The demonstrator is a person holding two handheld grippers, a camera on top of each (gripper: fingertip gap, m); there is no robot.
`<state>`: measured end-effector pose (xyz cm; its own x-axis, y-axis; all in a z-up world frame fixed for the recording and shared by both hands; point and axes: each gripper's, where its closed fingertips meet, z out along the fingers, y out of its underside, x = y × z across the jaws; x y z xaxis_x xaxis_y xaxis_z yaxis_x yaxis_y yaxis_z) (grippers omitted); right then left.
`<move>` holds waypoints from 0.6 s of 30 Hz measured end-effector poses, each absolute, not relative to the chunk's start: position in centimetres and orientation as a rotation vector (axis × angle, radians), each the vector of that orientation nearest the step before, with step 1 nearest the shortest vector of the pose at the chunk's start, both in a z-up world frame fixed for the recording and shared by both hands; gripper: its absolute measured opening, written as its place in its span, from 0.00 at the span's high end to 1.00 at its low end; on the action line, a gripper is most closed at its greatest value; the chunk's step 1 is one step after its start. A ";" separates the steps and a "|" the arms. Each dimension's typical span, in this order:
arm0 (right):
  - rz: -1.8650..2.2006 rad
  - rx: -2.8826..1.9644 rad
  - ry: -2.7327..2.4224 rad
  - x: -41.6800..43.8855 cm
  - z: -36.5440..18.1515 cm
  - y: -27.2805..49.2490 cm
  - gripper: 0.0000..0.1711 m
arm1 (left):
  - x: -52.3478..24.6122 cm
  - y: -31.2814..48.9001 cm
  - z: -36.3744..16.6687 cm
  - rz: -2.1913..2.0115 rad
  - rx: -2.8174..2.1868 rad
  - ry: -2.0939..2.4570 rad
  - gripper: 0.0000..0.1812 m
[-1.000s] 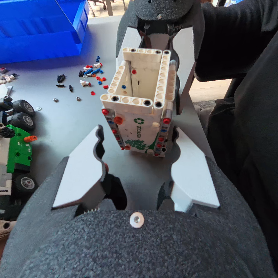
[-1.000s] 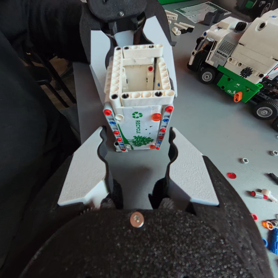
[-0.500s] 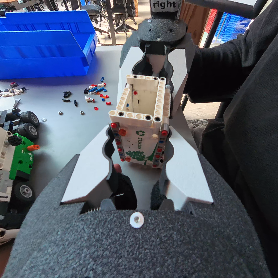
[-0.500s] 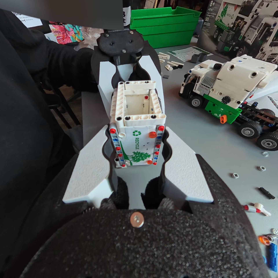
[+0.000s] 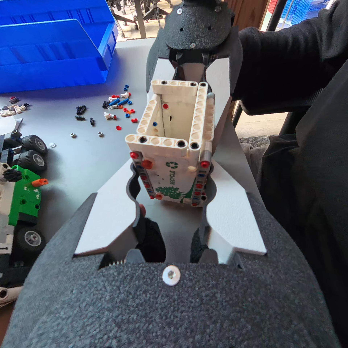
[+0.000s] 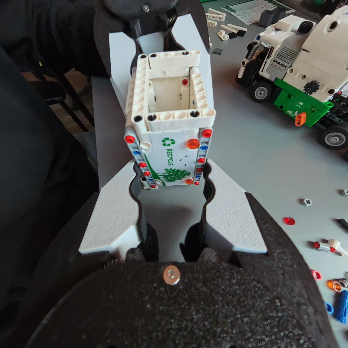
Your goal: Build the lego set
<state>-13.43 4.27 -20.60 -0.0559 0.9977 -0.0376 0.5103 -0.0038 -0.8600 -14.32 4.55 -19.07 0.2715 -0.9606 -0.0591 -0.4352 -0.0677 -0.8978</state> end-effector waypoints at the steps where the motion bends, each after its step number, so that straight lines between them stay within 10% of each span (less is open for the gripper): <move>1: 0.967 -1.578 -1.640 -13.5 -20.7 4.3 0.62 | -14.3 4.6 -19.0 -0.743 -1.653 1.299 0.63; 9: 0.920 -1.514 -1.634 -13.8 -20.2 4.6 0.62 | -14.6 4.7 -18.0 -0.570 -1.565 1.318 0.64; 18: 1.427 -1.610 -1.253 -12.4 -14.8 5.3 0.54 | -18.1 6.9 -16.3 0.614 -1.069 1.433 0.64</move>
<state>-12.45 5.33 -14.77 -0.0446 0.9318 -0.3603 0.2369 -0.3405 -0.9099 -18.07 6.95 -16.31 0.1056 -0.2548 -0.9612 -0.8718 0.4412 -0.2127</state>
